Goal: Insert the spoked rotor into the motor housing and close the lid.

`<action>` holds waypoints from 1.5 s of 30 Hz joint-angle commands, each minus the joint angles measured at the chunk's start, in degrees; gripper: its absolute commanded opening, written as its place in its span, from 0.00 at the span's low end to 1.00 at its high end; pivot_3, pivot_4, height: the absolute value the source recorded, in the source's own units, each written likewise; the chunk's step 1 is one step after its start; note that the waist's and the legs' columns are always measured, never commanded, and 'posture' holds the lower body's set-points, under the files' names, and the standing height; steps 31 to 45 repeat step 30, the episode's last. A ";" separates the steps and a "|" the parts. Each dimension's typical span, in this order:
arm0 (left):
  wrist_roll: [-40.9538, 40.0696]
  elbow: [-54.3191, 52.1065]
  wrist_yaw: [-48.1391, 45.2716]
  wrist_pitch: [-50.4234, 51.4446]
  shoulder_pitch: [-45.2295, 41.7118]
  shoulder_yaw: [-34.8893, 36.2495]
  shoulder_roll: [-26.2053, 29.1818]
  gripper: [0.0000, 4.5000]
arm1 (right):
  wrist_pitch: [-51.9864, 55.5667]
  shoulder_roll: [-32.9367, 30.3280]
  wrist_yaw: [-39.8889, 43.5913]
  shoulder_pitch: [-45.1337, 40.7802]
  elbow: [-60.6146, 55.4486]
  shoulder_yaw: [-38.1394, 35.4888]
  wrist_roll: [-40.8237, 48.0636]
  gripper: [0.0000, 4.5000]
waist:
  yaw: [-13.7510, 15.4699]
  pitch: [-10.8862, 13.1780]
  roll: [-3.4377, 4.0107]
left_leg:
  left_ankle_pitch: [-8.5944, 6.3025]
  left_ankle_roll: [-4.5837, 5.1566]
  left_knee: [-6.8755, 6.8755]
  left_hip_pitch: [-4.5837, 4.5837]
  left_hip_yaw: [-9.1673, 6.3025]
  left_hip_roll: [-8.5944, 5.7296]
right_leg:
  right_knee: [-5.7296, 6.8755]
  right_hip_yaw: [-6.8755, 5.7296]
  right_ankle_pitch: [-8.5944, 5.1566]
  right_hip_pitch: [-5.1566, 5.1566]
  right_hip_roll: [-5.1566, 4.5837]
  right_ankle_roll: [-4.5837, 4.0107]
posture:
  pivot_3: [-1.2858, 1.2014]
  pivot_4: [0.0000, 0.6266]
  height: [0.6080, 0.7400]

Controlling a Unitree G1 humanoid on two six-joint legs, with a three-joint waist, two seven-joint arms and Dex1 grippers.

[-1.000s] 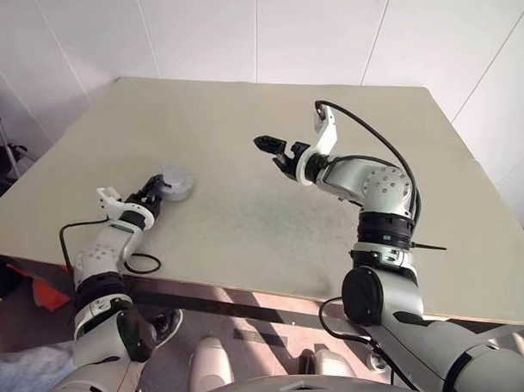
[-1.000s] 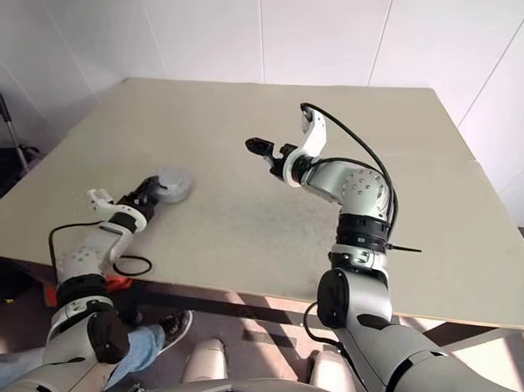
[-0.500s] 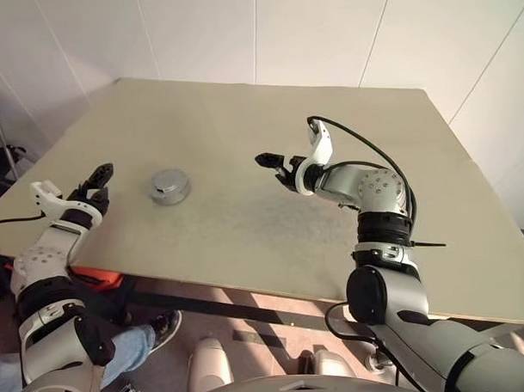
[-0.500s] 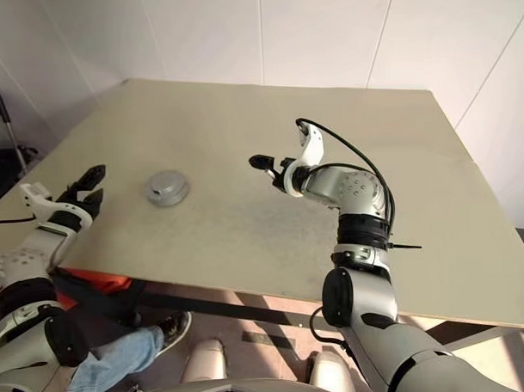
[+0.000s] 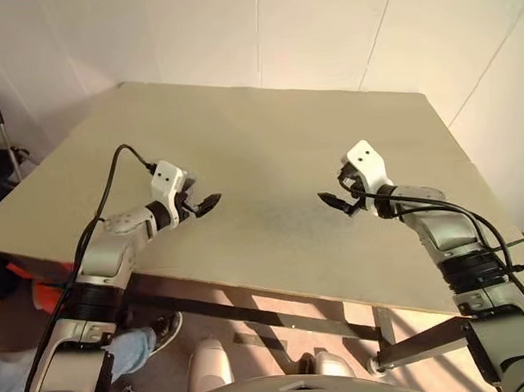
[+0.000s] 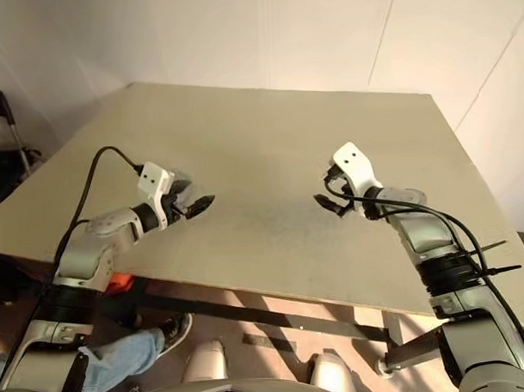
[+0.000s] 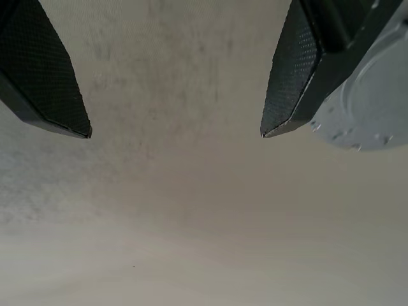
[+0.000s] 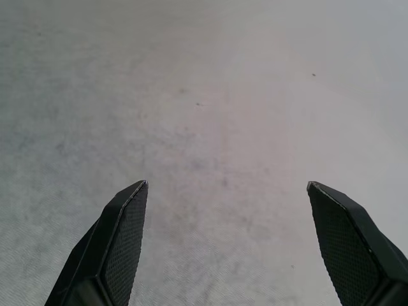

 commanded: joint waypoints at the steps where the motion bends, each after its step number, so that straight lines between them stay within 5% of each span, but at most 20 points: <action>1: 1.16 1.05 -1.06 -2.01 -2.19 0.66 -0.75 0.99 | -3.14 1.19 1.05 -3.04 1.62 -1.51 -1.38 1.00 | -1.22 -0.01 0.02 | 0.00 0.00 0.06 0.01 0.00 0.00 | 0.12 0.01 0.08 -0.02 -0.01 -0.17 | 0.52 0.00 1.00; 12: 3.12 1.24 -2.02 -2.04 -1.71 0.47 -2.10 0.99 | -7.52 2.48 2.45 -4.22 9.30 -1.97 -5.78 1.00 | -0.91 0.00 0.05 | -0.24 0.40 0.62 -0.35 0.04 -0.02 | 0.26 0.08 0.23 -0.20 -0.08 -0.43 | 0.52 0.00 1.00; 45: 5.27 5.10 -4.60 -3.87 -4.46 0.05 -5.62 0.99 | -7.33 2.27 2.52 -3.65 9.08 -4.98 -6.83 1.00 | -0.98 0.00 0.05 | -0.24 0.41 0.63 -0.33 0.06 -0.01 | 0.31 0.09 0.23 -0.22 -0.08 -0.44 | 0.52 0.00 1.00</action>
